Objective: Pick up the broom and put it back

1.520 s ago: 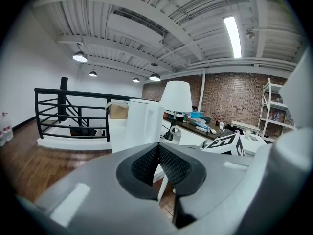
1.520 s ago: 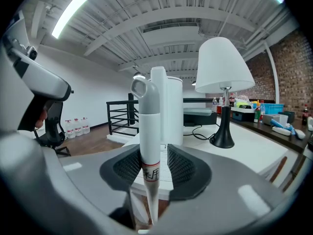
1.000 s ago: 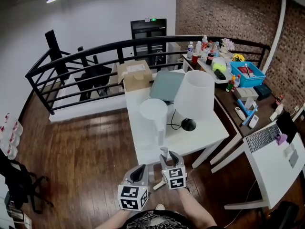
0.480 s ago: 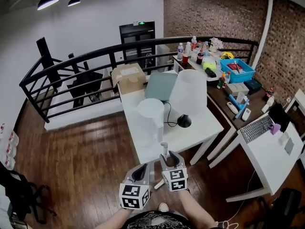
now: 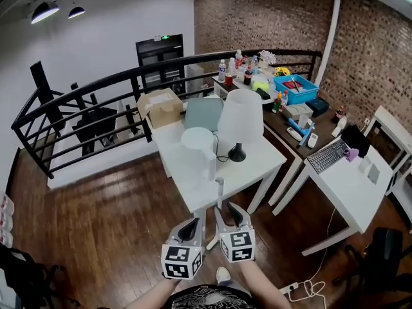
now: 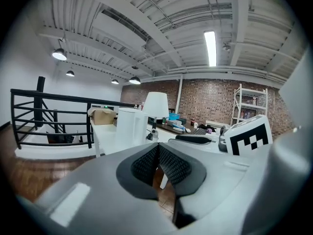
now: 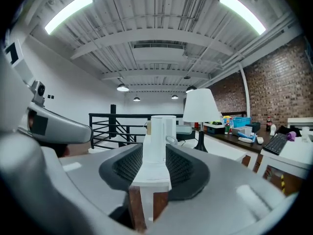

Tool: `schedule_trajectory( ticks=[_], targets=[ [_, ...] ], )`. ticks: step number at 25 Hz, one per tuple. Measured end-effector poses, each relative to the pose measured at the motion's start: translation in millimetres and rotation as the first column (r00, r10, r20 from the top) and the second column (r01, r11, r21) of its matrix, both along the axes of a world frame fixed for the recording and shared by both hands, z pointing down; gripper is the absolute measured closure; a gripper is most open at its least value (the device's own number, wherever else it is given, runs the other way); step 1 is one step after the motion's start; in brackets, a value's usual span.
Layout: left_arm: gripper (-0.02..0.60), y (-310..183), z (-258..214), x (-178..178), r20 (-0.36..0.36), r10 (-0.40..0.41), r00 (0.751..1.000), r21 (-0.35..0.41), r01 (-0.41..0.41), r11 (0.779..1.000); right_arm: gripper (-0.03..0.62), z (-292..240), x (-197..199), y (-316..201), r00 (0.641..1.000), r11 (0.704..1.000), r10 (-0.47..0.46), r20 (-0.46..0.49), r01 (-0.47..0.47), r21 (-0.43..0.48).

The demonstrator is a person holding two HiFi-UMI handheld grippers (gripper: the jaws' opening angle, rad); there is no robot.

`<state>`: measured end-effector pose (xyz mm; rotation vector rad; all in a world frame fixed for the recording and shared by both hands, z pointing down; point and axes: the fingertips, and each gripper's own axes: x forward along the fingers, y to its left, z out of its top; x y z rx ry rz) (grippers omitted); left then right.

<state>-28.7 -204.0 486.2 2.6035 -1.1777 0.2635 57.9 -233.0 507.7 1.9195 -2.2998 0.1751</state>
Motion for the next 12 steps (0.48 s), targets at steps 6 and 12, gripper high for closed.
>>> schedule_trajectory(
  ticks=[6, 12],
  targets=[
    [0.577, 38.3, -5.6, -13.5, -0.021, 0.076, 0.997, 0.009, -0.076, 0.997, 0.493, -25.6, -19.7, 52.3, 0.997, 0.996, 0.072, 0.006, -0.072, 0.043],
    [0.577, 76.5, -10.3, -26.2, -0.049, 0.142, 0.989, 0.020, -0.141, 0.990, 0.555, -44.2, -45.1, 104.2, 0.992, 0.989, 0.122, 0.030, -0.124, 0.080]
  ],
)
